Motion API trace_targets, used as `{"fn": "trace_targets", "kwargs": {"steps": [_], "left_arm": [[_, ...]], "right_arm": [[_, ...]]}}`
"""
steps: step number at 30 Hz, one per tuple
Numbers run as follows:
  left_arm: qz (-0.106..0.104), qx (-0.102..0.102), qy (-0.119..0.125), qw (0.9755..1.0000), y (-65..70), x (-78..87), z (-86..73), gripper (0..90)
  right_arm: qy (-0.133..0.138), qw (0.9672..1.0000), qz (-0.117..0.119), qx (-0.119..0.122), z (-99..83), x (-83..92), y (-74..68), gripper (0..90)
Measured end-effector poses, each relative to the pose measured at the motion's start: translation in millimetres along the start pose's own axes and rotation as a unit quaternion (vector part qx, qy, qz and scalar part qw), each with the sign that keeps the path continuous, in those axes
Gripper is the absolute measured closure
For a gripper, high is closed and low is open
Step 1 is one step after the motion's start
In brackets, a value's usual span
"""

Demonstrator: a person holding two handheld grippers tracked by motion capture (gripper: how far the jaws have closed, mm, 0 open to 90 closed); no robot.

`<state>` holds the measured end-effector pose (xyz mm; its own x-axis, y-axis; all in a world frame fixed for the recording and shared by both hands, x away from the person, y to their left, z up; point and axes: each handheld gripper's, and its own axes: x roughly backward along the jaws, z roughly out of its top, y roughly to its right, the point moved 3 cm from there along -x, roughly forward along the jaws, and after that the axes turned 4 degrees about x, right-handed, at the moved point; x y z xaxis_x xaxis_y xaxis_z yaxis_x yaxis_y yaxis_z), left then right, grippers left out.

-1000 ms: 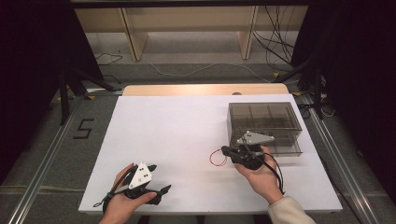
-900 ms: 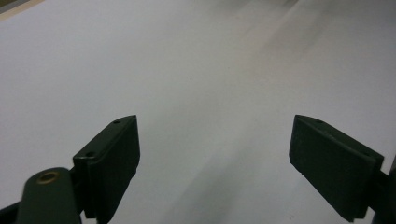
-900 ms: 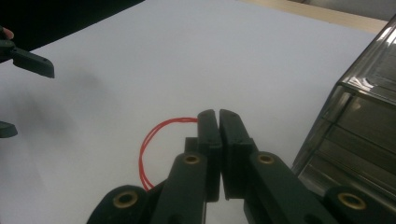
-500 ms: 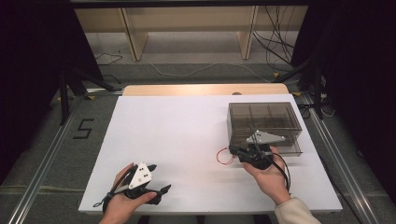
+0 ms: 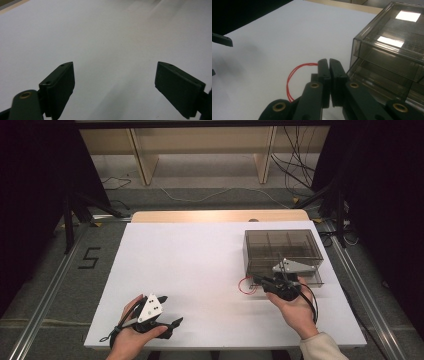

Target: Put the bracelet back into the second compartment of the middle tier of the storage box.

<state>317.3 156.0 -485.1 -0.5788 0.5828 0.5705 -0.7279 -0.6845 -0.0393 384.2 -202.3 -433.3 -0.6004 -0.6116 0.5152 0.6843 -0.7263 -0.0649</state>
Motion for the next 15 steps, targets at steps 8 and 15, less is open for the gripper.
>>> {"fn": "trace_targets", "kwargs": {"steps": [8, 15], "left_arm": [[0.001, 0.000, 0.000, 1.0000, -0.1, 0.2, 0.1, 16.0], [0.001, -0.001, 0.001, 1.0000, -0.1, 0.3, 0.4, 15.9]], "right_arm": [[0.003, 0.9999, -0.003, -0.009, -1.8, 5.1, 6.4, 88.5], [0.004, 0.9999, -0.009, -0.012, -3.4, 8.5, 11.3, 88.5]]}}
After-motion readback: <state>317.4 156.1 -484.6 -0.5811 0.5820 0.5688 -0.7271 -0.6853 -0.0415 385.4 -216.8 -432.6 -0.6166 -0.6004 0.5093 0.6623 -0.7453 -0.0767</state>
